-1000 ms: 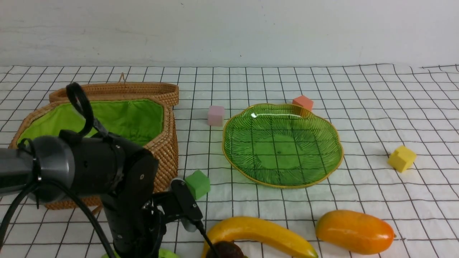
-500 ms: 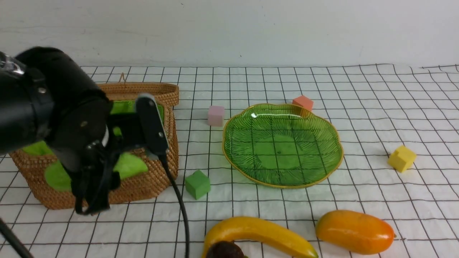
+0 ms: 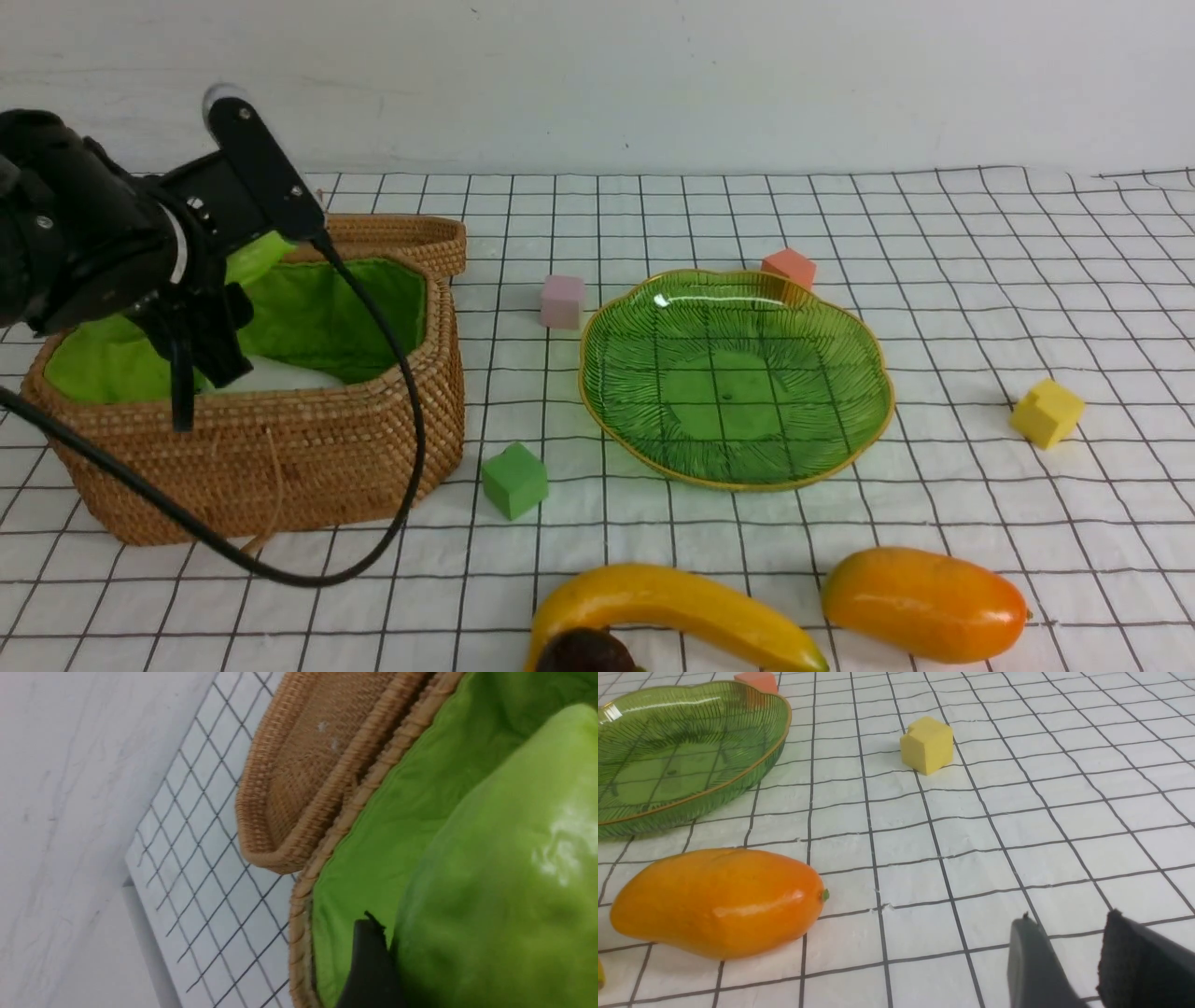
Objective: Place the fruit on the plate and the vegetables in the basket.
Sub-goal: Take a chayote with your left arm and place it on the basket on the left, then use the right arm to grab a carrot and put it into the left basket
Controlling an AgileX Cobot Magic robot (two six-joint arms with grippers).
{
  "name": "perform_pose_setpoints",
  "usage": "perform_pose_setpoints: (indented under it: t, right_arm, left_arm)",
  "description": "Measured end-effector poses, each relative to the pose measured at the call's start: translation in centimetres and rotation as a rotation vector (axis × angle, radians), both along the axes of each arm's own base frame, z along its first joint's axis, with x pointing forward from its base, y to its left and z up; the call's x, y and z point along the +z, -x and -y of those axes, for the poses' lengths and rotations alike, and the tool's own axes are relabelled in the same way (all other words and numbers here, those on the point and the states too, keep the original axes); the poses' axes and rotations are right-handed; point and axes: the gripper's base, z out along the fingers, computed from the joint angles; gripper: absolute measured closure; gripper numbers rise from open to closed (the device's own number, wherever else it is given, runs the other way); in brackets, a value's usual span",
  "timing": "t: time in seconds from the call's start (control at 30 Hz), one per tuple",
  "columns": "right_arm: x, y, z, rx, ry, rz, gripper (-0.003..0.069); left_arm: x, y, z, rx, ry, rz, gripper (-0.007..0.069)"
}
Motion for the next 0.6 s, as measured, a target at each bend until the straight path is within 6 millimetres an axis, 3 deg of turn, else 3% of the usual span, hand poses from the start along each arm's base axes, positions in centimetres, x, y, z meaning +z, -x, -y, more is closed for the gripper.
perform_pose_setpoints:
  t: [0.07, 0.13, 0.23, 0.37, 0.47, 0.6]
  right_arm:
    - [0.0, 0.0, 0.0, 0.000, -0.001, 0.000, 0.0417]
    - [0.0, 0.0, 0.0, 0.000, -0.001, 0.000, 0.0417]
    - [0.0, 0.0, 0.0, 0.000, -0.001, 0.000, 0.0417]
    - [0.0, 0.0, 0.0, 0.000, -0.001, 0.000, 0.0417]
    - [0.0, 0.0, 0.0, 0.000, -0.001, 0.000, 0.0417]
    - [0.0, 0.0, 0.0, 0.000, -0.001, 0.000, 0.0417]
  left_arm:
    - [-0.4, -0.2, 0.2, -0.001, 0.019, -0.008, 0.0036]
    - [-0.4, -0.2, 0.2, -0.002, 0.027, -0.007, -0.0020]
    - [-0.1, 0.1, 0.2, 0.004, 0.046, 0.000, -0.0043]
    - [1.8, 1.7, -0.2, 0.077, 0.124, 0.005, -0.0028]
    - [4.8, 5.4, -1.0, 0.203, 0.264, -0.020, 0.0034]
    - [7.2, 10.3, -1.7, 0.319, 0.400, -0.111, 0.0116]
